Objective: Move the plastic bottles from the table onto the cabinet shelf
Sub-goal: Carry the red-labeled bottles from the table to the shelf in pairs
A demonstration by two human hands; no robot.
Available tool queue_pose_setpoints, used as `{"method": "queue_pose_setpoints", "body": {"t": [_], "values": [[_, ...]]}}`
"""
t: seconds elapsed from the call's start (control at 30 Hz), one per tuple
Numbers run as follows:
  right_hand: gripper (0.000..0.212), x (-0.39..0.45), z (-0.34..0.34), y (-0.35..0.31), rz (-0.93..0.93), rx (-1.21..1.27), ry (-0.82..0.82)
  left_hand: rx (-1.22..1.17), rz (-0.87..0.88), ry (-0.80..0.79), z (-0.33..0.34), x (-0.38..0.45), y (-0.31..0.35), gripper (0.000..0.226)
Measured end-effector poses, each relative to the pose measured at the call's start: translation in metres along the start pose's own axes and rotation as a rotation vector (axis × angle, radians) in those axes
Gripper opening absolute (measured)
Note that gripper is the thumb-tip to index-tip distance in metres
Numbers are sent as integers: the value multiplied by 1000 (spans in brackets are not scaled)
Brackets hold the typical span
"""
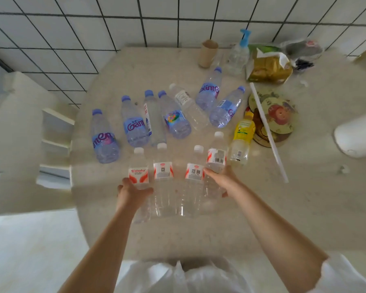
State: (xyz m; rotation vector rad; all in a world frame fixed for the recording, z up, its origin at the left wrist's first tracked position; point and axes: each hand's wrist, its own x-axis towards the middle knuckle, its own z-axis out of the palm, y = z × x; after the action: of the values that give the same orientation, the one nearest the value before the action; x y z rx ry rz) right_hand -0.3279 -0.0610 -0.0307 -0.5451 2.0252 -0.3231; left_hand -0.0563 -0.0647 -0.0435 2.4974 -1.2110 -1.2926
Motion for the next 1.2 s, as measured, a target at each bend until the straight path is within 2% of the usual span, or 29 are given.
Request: {"method": "queue_pose_setpoints", "body": {"t": [0.13, 0.2, 0.33, 0.5, 0.8, 0.87, 0.93, 1.1, 1.2], "values": [[69, 3, -5, 1, -14, -8, -45, -14, -48, 26, 2, 4, 2, 74], [58, 5, -8, 1, -13, 2, -77, -21, -56, 39, 2, 5, 3, 69], [34, 7, -18, -6, 60, 96, -182, -130, -98, 30, -5, 3, 7, 60], [19, -2, -35, -7, 103, 281, -343, -287, -134, 0, -14, -8, 13, 50], [17, -54, -61, 8, -196, 434, -424, -400, 45, 14, -14, -65, 38, 44], [24, -65, -65, 15, -262, 482, -431, -427, 90, -12, -11, -79, 45, 43], [32, -76, -69, 24, -316, 490, -404, -435, 134, -45, -6, -92, 51, 42], [28, -104, -73, 51, -443, 442, -286, -378, 253, -119, 13, -114, 59, 42], [31, -119, -67, 70, -420, 474, -198, -307, 356, -158, 28, -123, 58, 42]]}}
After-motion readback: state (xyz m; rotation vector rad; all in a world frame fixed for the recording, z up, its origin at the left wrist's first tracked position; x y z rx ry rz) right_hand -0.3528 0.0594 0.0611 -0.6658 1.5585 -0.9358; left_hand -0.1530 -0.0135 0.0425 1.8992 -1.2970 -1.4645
